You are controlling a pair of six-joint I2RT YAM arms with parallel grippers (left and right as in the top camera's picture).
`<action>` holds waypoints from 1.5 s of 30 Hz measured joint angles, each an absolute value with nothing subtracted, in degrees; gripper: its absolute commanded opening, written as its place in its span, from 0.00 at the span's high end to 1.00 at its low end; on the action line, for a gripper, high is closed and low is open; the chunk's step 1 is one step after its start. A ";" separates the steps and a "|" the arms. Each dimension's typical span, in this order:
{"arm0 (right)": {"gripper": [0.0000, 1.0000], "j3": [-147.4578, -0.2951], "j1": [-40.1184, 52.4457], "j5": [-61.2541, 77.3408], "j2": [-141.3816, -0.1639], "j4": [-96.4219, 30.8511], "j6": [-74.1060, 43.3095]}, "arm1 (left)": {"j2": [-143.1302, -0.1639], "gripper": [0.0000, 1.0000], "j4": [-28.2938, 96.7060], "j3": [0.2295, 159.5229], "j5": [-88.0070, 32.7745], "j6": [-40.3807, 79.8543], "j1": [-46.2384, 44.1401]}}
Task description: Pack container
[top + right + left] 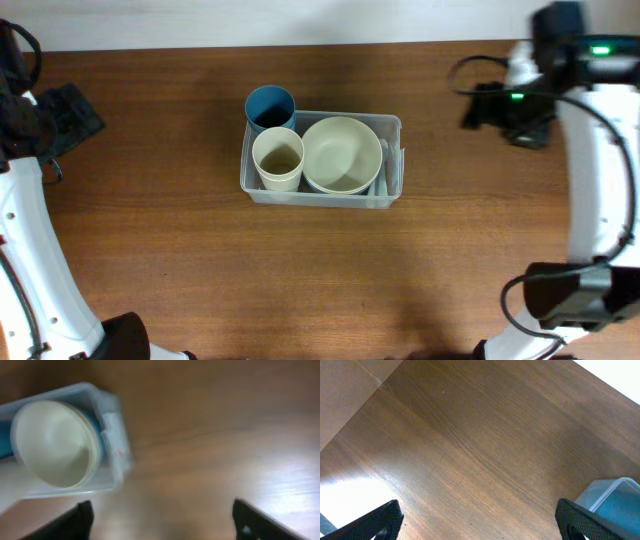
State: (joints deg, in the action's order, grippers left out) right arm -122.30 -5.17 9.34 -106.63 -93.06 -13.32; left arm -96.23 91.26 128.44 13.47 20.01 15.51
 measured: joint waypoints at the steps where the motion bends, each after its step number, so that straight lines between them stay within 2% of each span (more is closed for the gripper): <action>1: 0.11 -123.17 -6.42 8.47 -106.43 -94.32 -13.26 | -96.23 0.00 91.29 128.44 13.50 20.01 15.51; 2: 0.11 -124.03 -7.88 7.49 -106.28 -95.81 -13.21 | -96.23 0.00 91.29 128.44 13.47 20.01 15.51; 4: 0.01 -124.55 -9.74 6.39 -106.10 -96.99 -13.06 | -96.23 0.00 91.26 128.44 13.47 20.01 15.51; 25: 0.01 -124.55 -11.00 3.86 -106.13 -96.99 -12.82 | -96.23 0.00 91.29 128.44 13.47 20.01 15.51; 36: 0.01 -124.55 -10.70 3.81 -105.95 -96.86 -5.28 | -96.23 0.00 91.29 128.44 13.47 20.01 15.51; 41: 0.02 -119.94 -6.79 2.76 -99.92 -86.32 -4.12 | -96.23 0.00 91.26 128.44 13.50 20.01 15.51; 45: 0.01 -107.53 -0.08 1.23 -85.93 -72.73 -3.81 | -96.23 0.00 91.29 128.44 13.52 20.01 15.51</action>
State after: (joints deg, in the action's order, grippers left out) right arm -107.53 -0.08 1.23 -85.93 -72.73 -3.81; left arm -96.23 91.29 128.44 13.52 20.01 15.51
